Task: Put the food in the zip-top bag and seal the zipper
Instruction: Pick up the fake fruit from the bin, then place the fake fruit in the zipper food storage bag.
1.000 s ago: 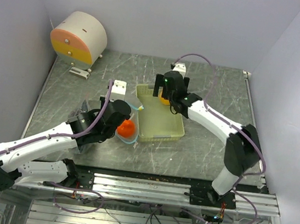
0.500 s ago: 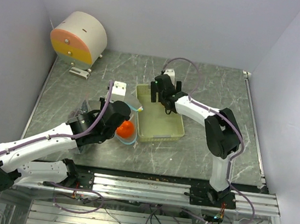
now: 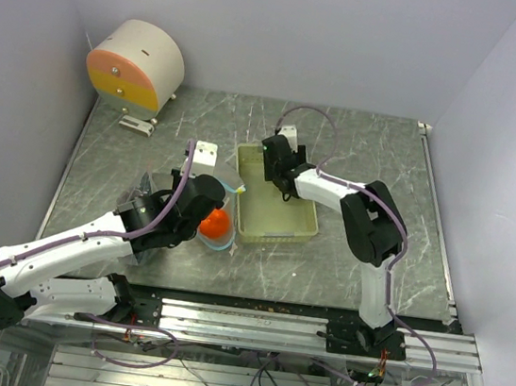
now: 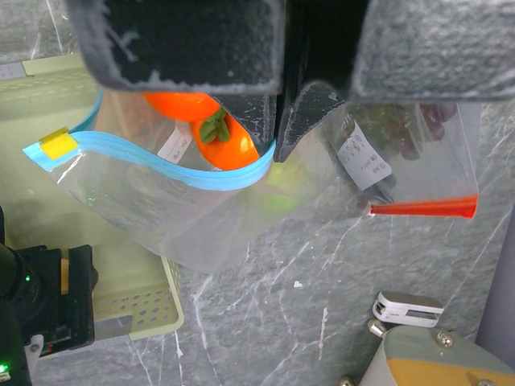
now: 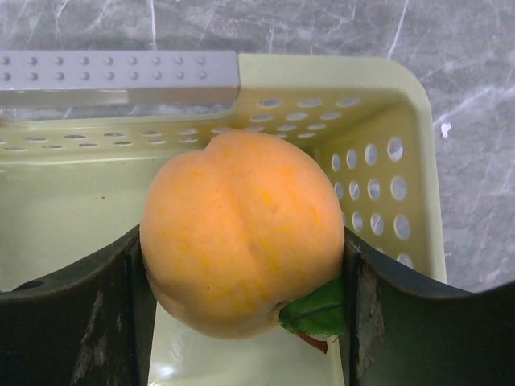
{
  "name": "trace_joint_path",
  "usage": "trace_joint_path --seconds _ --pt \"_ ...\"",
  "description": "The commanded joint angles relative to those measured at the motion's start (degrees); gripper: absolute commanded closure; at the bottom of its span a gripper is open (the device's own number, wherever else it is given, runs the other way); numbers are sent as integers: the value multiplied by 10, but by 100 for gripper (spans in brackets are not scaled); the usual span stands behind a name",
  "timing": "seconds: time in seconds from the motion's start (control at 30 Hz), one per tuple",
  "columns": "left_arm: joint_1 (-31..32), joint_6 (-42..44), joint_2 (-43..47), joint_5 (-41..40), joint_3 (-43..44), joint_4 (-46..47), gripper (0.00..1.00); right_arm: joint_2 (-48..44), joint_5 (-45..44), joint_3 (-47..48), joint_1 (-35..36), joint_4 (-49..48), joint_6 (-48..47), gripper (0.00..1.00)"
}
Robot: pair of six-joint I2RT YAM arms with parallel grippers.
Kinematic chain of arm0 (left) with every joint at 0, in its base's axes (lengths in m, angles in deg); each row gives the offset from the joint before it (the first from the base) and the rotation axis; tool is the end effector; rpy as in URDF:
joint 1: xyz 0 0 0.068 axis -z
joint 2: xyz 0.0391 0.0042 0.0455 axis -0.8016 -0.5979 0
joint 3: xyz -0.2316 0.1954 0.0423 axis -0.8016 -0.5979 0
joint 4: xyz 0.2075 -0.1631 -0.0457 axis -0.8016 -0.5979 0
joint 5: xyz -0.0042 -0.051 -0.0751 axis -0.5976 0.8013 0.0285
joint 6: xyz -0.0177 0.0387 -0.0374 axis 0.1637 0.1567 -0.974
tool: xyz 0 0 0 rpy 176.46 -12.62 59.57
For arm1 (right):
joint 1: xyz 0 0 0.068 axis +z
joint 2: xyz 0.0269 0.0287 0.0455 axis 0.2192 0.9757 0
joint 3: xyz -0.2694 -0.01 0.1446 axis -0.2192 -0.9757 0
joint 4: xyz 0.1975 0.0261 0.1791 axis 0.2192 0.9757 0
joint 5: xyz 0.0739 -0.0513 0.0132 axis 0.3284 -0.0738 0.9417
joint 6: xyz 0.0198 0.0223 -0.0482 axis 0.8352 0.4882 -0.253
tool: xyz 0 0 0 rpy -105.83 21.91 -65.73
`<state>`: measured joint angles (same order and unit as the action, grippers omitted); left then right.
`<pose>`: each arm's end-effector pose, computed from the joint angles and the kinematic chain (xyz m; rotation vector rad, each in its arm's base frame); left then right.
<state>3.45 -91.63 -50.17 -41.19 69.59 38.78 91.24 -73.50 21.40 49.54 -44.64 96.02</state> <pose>0.1366 -0.1496 0.3553 0.0278 1.8995 0.0723 0.3958 0.2705 0.1813 -0.1495 2.2102 -0.1675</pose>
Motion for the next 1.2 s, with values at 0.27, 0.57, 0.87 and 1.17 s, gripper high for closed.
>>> trace_joint_path --seconds 0.27,0.57,0.87,1.17 --pt "-2 -27 10 -6 12 -37 93 -257 144 -157 7 -59 39 62" --pt "-2 -19 -26 -8 30 -29 93 -530 524 -337 69 -128 46 63" --pt "-2 -7 -52 1 56 -18 93 -539 547 -374 194 -164 50 62" --pt "-2 -11 -37 9 49 -20 93 -422 396 -325 209 -208 87 62"
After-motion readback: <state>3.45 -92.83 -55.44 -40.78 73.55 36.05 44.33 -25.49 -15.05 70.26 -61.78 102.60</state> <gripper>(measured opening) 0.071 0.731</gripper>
